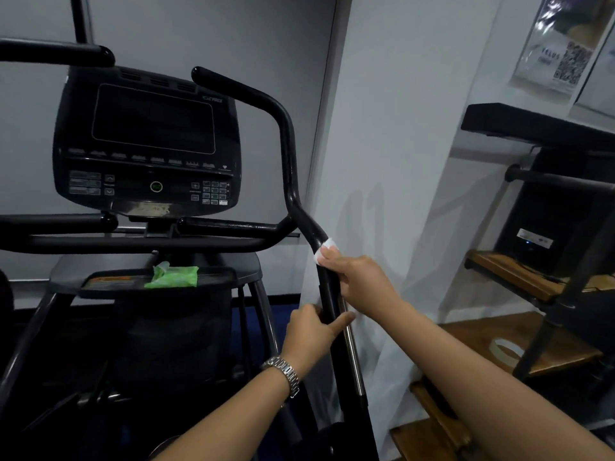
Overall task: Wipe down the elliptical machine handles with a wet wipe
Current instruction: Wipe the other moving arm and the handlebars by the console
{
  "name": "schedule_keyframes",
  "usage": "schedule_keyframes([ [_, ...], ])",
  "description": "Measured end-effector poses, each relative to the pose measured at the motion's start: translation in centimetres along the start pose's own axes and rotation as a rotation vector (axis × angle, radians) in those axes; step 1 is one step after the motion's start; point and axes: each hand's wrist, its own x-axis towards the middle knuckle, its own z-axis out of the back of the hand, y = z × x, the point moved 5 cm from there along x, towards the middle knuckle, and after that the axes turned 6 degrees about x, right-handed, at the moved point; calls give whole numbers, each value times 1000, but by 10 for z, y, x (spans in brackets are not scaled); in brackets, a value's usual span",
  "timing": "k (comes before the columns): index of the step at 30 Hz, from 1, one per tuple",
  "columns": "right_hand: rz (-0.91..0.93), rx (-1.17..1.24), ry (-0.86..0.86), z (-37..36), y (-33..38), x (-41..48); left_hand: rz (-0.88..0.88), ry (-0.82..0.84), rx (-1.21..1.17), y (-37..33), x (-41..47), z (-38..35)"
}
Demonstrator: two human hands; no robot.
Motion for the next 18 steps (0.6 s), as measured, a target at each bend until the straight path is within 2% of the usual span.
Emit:
schedule_keyframes([
  [4,153,42,24,7,-5,-19,11,18,11,2,0,-1],
  [8,81,57,118,4,-9,24,30,7,14,3,-1,-1],
  [11,63,70,105,-2,-15,33,32,20,-4,3,1,0],
  [16,270,29,115,-1,-8,-9,-2,86,-50,7,8,-2],
  [18,259,62,118,1,-7,5,-31,90,-43,7,10,-2],
])
